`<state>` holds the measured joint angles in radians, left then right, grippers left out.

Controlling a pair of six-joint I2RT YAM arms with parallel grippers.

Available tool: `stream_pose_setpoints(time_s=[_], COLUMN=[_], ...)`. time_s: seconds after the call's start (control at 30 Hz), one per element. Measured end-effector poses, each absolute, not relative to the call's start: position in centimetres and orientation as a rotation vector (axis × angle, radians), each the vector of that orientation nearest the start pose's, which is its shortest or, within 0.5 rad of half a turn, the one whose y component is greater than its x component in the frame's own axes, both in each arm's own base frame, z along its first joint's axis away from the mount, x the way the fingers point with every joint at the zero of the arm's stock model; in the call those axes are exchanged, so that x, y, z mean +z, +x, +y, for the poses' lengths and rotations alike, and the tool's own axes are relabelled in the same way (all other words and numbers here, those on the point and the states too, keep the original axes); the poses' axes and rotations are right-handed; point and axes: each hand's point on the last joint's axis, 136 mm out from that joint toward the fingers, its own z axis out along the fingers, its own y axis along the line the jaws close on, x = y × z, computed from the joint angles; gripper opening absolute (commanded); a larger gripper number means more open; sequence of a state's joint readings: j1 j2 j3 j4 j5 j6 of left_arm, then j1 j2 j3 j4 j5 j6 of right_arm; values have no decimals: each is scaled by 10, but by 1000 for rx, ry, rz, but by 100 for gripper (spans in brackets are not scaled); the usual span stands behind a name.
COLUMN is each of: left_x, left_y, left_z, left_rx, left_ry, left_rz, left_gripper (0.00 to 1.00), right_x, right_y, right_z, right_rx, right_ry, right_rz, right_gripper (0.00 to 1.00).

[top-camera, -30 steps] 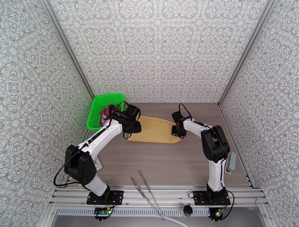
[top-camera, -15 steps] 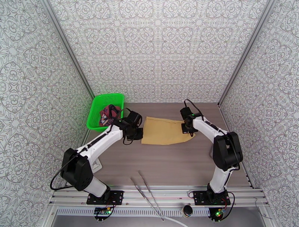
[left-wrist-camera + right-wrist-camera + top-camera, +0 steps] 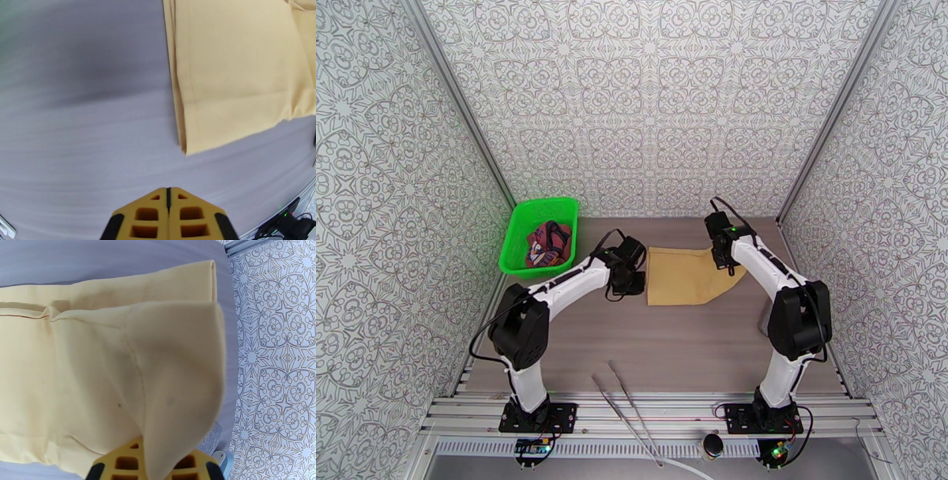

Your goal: Fold and stack the mixed laundry pile

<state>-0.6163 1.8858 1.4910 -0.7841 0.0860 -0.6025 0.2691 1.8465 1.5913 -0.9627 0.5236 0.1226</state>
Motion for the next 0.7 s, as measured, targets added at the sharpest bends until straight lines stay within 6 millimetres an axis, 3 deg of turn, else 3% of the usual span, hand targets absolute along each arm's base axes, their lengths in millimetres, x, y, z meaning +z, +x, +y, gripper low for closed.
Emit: stream_pose_setpoints(time_s=[0.13,0.4,0.7], left_x=[87,38,19], left_y=[367,381,384], left_z=[-272,-259,-262], left_rx=[-417,-356,-391], left_ry=[28,-35,-38], left_rz=[2842,2910,2920], left_gripper=[2,0,0], right_x=[153,170,174], right_y=[427,427,432], right_z=[41,86,113], right_rx=[-518,-311,-205], right_ry=[-82,-123,-121], right_rz=[2666,2679,2715], right_gripper=[0,0,0])
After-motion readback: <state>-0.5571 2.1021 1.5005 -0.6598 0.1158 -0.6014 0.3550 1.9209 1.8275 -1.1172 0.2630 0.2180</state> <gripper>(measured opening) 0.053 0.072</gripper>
